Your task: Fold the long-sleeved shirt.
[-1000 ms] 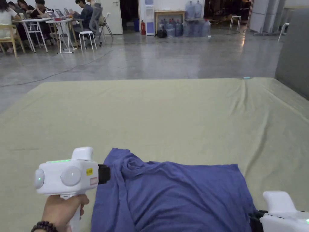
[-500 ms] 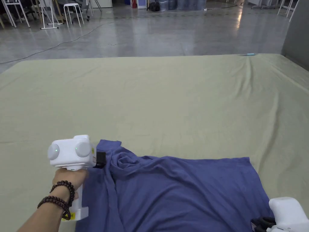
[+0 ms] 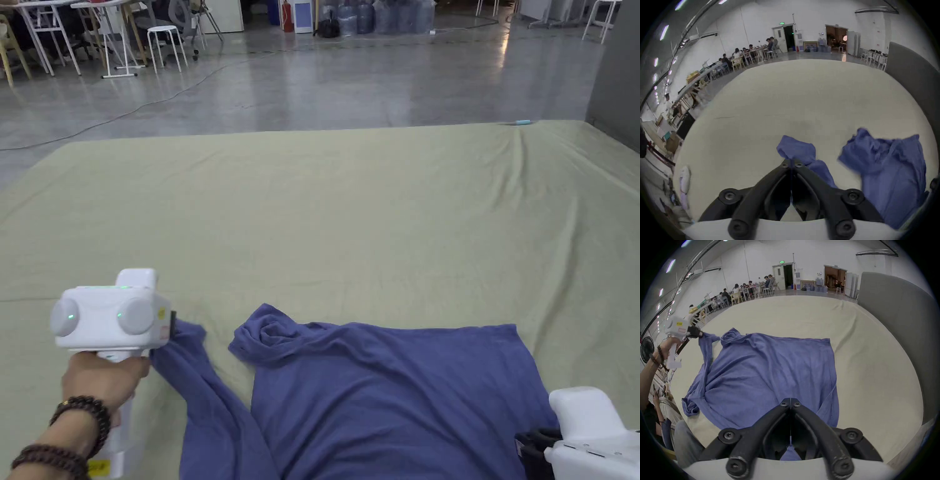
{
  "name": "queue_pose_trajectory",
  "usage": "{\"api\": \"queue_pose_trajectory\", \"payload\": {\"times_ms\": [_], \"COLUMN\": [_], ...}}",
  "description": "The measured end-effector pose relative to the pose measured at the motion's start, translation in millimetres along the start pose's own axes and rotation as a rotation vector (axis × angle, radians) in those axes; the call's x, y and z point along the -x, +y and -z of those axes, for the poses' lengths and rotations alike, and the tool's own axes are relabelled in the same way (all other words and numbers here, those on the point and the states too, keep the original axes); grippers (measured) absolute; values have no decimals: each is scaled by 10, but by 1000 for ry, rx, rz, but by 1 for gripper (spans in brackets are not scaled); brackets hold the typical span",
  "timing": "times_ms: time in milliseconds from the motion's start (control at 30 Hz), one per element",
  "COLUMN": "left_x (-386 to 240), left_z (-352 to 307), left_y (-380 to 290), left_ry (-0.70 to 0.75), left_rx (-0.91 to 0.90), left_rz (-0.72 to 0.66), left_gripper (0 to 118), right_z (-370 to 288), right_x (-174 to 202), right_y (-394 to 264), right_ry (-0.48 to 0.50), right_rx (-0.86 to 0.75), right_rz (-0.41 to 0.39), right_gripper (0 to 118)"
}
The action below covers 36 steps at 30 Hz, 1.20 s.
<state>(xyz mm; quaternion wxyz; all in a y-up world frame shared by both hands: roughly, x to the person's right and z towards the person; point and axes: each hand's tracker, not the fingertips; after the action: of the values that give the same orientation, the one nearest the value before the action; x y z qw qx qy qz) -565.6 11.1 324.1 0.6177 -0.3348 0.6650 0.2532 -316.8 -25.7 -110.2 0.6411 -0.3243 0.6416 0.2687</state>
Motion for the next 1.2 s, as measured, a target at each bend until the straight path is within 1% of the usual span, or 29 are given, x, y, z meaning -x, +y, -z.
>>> {"api": "queue_pose_trajectory", "payload": {"times_ms": [67,133,200,267,300,333,367,400,467,600,700,767,833,867,900,933,967,1000,1067,1100,1200], "left_x": [206,477,635,781,810,808,816,782,650,224,-188,-431,-615,-669,-771,-831,-872,-912,-996,-1017,-1085], "left_z": [-163,-151,-134,-18,-17,-46,-12,-25,-159,-84,237,560,873,996,1064,1149,1218,1284,1228,1194,921], "left_y": [-160,-338,-478,-566,-582,-572,-569,-550,-423,-192,-67,-30,29,57,12,26,42,59,7,46,8], "left_ry": [37,62,86,14,-9,-30,-48,-83,-137,-271,-342,-350,-353,-359,-349,-321,-306,-300,-330,-346,-329], "left_rx": [24,56,91,123,142,140,128,106,1,-29,-13,22,49,63,70,81,91,108,84,90,81], "left_rz": [3,-3,-40,-102,-128,-144,-151,-145,-120,-52,-12,8,-1,-3,-7,-4,4,18,-6,-13,13], "left_gripper": [0,0,0,0,18,55,97,118,117,117,117,117,112,107,86,57,57,46,17,11,9], "right_z": [-33,-63,-70,-82,-95,-109,-121,-132,-132,-113,-58,-13,13,21,33,47,80,109,158,185,283], "right_x": [16,21,48,51,64,66,64,63,69,59,33,9,-18,-32,-52,-76,-102,-133,-198,-233,-343], "right_y": [-4,-1,-11,-11,-17,-16,-10,-3,-8,15,40,47,35,30,26,24,0,-11,3,14,182], "right_ry": [4,6,10,14,16,19,21,21,18,17,12,7,7,7,5,2,-1,-7,-20,-25,-35], "right_rx": [-11,-17,-21,-18,-19,-20,-20,-21,-26,-32,-31,-23,-19,-15,-12,-9,-4,1,10,13,10], "right_rz": [-2,-3,-3,1,1,2,2,2,-5,-8,7,19,27,29,32,33,31,30,32,34,41], "right_gripper": [0,0,0,0,0,0,0,0,0,0,0,0,0,0,0,0,0,0,0,0,0]}}
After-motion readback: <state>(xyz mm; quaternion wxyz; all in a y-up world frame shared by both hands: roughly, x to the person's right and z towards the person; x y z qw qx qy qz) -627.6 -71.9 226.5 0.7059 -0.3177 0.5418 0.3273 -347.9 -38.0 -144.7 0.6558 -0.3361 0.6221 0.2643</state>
